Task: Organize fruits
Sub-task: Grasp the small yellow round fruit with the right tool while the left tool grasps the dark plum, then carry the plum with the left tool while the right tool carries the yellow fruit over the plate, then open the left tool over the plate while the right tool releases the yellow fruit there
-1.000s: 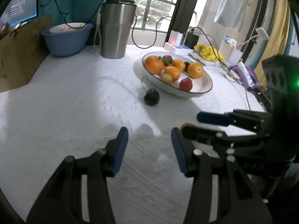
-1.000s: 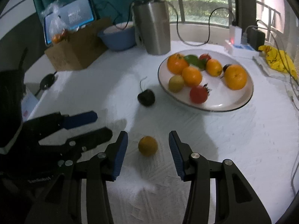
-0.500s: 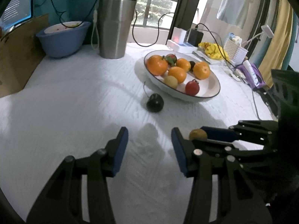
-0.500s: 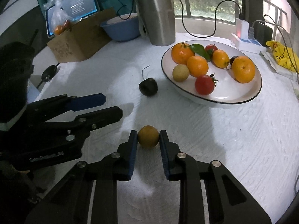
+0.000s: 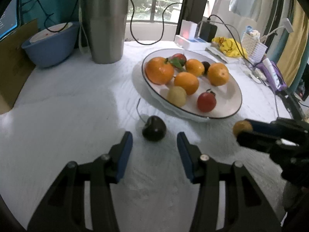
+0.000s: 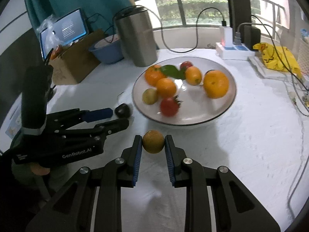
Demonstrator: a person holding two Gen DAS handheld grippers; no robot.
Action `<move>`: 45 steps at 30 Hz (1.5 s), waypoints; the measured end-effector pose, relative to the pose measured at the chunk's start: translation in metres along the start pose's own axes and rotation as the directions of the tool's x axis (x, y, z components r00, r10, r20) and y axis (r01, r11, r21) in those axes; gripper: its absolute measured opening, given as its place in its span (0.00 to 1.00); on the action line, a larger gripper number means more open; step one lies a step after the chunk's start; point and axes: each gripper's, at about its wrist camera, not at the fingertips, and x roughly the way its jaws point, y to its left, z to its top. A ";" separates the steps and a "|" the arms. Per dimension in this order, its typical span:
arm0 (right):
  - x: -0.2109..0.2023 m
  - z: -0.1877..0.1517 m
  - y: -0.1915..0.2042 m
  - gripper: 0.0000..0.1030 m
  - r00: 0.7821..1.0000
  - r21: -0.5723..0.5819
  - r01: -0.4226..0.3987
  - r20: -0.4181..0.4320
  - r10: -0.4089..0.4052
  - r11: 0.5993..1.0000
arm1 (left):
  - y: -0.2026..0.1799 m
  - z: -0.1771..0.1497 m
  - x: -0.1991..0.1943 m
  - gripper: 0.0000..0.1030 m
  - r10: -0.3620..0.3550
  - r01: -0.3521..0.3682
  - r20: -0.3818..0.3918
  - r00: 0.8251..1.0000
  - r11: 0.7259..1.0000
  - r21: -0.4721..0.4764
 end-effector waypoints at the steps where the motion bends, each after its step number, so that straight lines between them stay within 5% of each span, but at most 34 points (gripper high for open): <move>1: -0.001 0.001 -0.003 0.25 1.000 0.003 0.002 0.004 -0.002 1.000 | 0.000 0.001 0.001 0.48 0.004 -0.004 -0.001 1.000 1.000 0.002; 4: -0.004 0.004 -0.012 0.25 1.000 0.015 0.008 0.015 -0.008 1.000 | -0.003 0.003 0.005 0.47 0.010 -0.010 -0.006 1.000 1.000 0.017; 10: -0.005 0.005 -0.023 0.25 1.000 0.035 0.017 0.025 -0.018 0.999 | -0.006 0.003 0.005 0.26 0.004 -0.003 -0.004 1.000 0.999 0.034; 28: -0.019 0.020 -0.039 0.25 0.996 0.032 0.046 0.080 -0.048 0.998 | -0.042 0.024 -0.030 0.26 -0.068 0.062 0.090 0.994 0.996 0.067; 45: -0.002 0.038 -0.068 0.25 0.993 0.032 0.056 0.101 -0.059 0.998 | -0.072 0.058 0.014 0.26 -0.118 0.111 0.056 0.991 0.987 0.113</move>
